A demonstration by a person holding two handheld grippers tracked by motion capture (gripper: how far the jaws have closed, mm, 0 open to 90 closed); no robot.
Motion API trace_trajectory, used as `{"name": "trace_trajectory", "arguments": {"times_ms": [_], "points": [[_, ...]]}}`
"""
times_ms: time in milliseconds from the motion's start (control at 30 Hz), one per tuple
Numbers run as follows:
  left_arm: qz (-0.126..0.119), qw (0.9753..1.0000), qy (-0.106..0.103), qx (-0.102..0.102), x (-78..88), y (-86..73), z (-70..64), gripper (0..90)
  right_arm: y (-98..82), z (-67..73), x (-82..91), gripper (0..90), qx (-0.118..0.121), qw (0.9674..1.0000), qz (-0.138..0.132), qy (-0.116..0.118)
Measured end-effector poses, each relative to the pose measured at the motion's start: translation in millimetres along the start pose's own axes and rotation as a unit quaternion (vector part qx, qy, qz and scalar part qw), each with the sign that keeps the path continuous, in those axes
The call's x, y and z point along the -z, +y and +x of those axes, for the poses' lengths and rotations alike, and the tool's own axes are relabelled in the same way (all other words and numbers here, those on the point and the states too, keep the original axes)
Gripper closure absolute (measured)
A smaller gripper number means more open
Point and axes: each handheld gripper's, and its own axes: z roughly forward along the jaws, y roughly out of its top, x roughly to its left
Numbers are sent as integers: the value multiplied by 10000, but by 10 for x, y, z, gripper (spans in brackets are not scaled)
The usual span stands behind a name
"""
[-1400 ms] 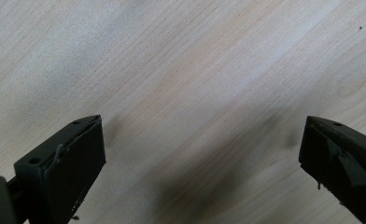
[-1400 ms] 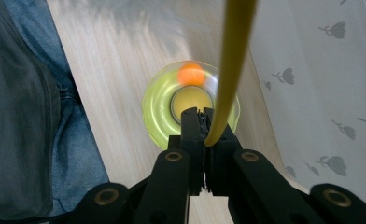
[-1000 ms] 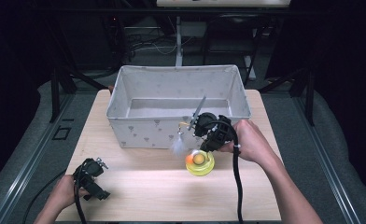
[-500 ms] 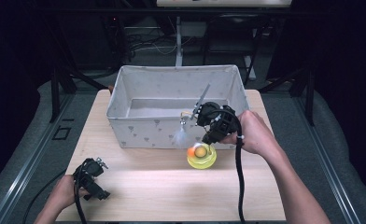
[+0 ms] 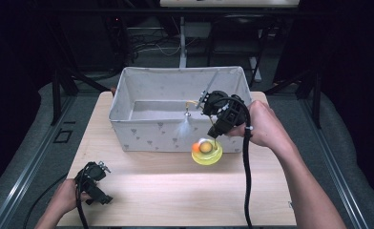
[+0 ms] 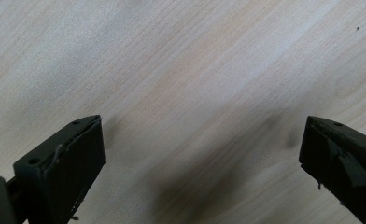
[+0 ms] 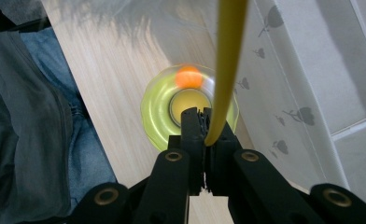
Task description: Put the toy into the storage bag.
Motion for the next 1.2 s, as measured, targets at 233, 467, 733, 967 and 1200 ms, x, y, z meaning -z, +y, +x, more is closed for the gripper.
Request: {"name": "trace_trajectory", "arguments": {"times_ms": [233,467,733,967,1200], "points": [[-15,10000,5,-26,1,5,-3,4,29,-58,145,881,-87,9999,-94,-56],[-21,10000,-26,-56,-2,9,-12,3,89,-122,246,880,-121,9998,-136,-100],[-35,10000,-16,-63,0,8,-5,3,169,-168,354,881,-105,9996,-208,-182],[-32,10000,-44,-65,3,8,-6,3,245,-216,502,880,-123,9992,-253,-294],[-13,10000,-64,-65,-2,9,-13,3,311,-279,603,880,-214,9986,-274,-396]]}}
